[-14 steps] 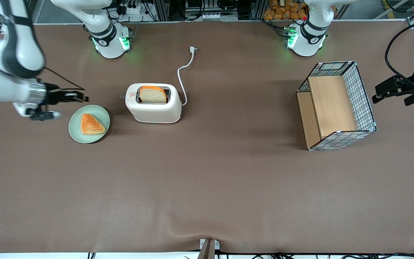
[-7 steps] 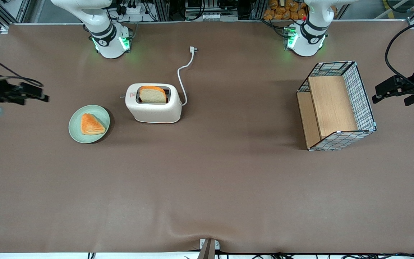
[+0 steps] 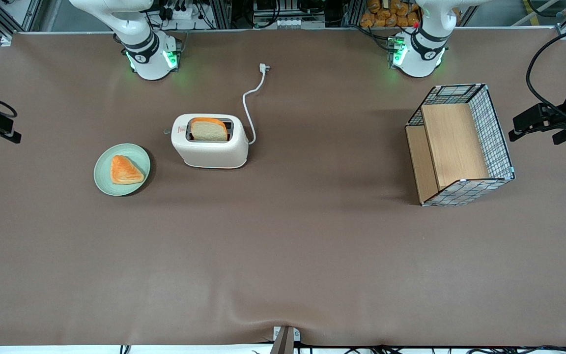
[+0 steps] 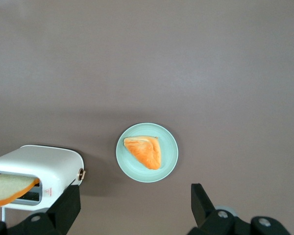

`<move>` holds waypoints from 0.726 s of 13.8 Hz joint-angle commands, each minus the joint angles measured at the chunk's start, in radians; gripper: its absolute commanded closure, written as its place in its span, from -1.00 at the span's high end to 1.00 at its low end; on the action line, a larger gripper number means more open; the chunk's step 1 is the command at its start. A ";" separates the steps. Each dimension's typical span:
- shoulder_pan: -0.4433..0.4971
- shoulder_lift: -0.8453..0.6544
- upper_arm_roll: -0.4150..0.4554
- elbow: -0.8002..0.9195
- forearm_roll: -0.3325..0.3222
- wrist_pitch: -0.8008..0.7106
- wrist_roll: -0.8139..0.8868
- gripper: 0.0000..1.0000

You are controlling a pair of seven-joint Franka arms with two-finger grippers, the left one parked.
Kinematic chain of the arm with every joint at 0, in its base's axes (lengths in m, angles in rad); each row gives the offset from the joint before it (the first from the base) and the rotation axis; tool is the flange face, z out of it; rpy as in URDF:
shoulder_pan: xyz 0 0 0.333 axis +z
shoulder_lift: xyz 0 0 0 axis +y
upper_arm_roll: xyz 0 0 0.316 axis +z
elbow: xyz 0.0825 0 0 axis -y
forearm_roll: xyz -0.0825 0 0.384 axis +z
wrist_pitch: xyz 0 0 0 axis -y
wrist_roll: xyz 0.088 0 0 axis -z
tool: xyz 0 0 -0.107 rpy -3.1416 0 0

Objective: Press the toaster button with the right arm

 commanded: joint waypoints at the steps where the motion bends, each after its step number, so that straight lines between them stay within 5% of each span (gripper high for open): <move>1: -0.046 -0.043 0.099 0.057 -0.029 -0.069 0.101 1.00; 10: -0.057 -0.136 0.087 -0.041 -0.029 -0.066 0.144 1.00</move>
